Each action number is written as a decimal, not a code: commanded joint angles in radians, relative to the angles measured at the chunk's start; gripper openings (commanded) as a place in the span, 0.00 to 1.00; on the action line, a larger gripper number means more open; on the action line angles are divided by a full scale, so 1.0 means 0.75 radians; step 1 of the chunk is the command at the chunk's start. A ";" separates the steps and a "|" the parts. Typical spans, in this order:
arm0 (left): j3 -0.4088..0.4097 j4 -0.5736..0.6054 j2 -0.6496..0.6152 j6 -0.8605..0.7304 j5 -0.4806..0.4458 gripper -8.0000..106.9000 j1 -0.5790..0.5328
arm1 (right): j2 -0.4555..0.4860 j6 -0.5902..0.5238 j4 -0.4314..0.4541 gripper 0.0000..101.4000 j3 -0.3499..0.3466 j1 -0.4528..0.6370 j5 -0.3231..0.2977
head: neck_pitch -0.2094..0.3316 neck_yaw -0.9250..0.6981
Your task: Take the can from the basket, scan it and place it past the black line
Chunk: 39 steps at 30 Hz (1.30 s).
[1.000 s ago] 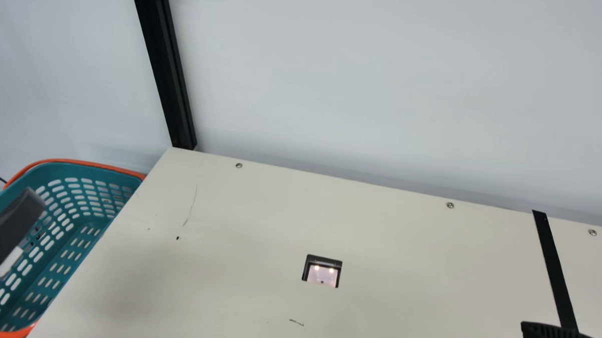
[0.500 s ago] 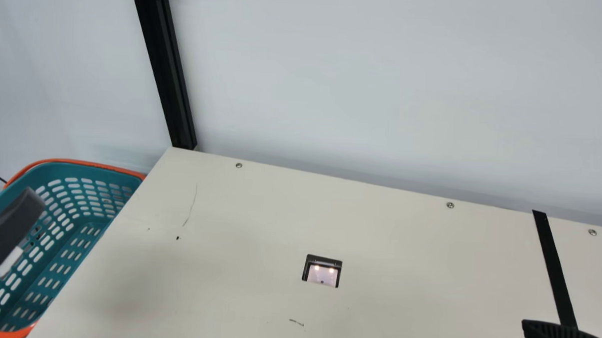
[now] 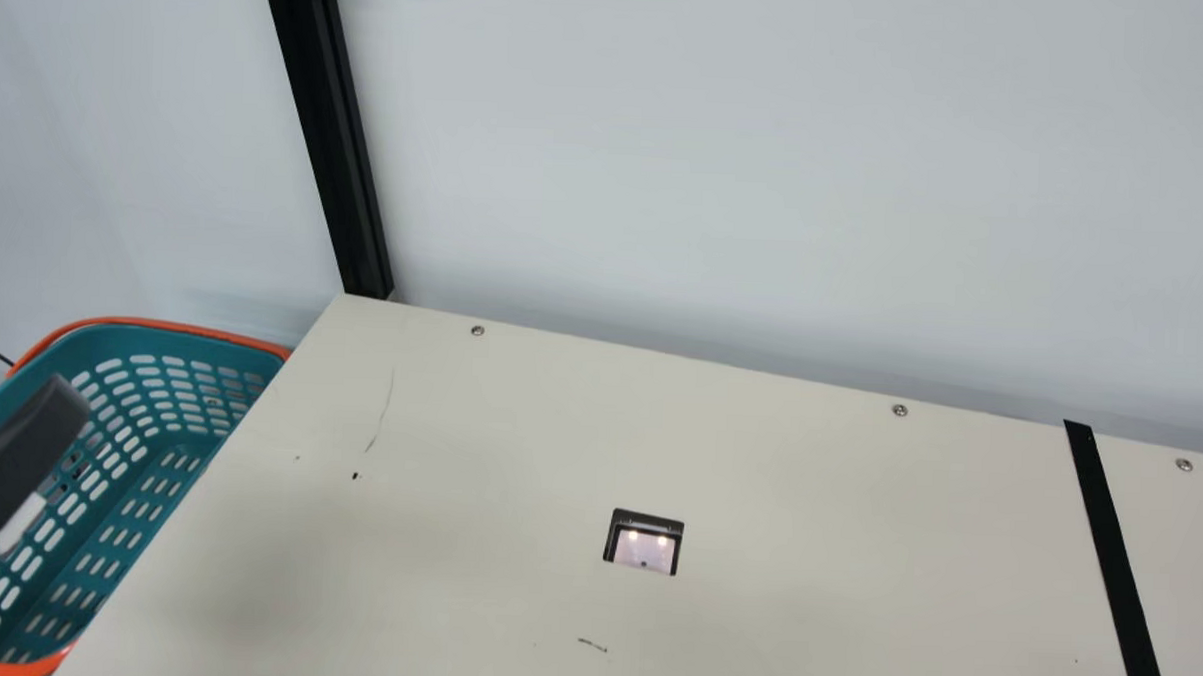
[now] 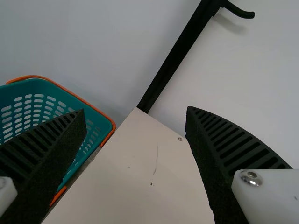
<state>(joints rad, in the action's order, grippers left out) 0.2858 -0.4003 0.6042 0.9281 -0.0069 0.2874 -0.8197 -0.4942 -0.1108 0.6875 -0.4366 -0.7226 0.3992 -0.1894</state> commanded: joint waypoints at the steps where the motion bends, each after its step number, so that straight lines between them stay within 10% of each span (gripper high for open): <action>1: 0.000 0.000 0.000 0.000 0.000 0.85 0.000 | -0.015 -0.029 -0.007 1.00 0.009 -0.001 -0.017 | 0.049 0.003; 17: 0.000 0.000 0.000 0.000 0.000 0.85 0.000 | -0.171 -0.182 -0.042 1.00 0.103 -0.002 -0.053 | 0.049 0.003; 39: 0.000 0.000 0.000 0.000 0.000 0.85 0.000 | -0.204 0.011 0.093 1.00 0.072 -0.120 0.041 | 0.049 0.320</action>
<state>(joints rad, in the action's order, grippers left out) 0.2858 -0.4003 0.6042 0.9281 -0.0069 0.2874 -0.9727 -0.4897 -0.0437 0.7422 -0.5248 -0.6949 0.4043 0.0307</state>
